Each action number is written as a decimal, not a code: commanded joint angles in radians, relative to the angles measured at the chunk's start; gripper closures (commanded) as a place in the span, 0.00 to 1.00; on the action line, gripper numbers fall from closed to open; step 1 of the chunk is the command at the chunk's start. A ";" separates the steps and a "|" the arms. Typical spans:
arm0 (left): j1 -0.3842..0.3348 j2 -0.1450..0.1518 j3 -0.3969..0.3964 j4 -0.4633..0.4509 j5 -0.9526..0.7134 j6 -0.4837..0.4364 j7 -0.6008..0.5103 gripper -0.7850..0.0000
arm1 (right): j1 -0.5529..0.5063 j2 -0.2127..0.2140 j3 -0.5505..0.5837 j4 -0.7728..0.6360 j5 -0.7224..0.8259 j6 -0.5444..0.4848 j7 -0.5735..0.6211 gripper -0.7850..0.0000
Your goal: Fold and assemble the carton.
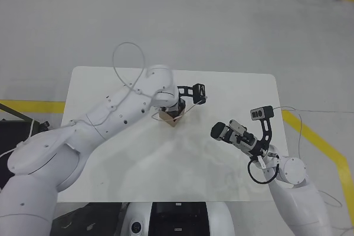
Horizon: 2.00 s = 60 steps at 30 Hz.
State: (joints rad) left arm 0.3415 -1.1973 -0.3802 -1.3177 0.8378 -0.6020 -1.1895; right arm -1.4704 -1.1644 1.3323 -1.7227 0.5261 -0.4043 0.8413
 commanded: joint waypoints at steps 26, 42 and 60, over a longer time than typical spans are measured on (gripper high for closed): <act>0.544 0.309 -0.749 -0.543 0.536 -0.258 0.733 1.00 | 0.000 0.000 0.000 0.000 0.000 0.000 0.000 0.00; 0.536 0.393 -0.797 -0.351 0.863 -0.410 1.305 0.00 | 0.000 0.000 0.000 0.000 0.000 0.000 0.000 0.00; 0.453 0.462 -0.708 -0.228 0.952 -0.410 1.611 0.00 | 0.000 0.000 0.000 0.000 0.000 0.000 0.000 0.00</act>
State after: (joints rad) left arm 0.7941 -0.7357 -1.0876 -1.5453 1.7895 -1.0123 0.4213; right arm -1.4704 -1.1644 1.3323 -1.7227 0.5261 -0.4043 0.8413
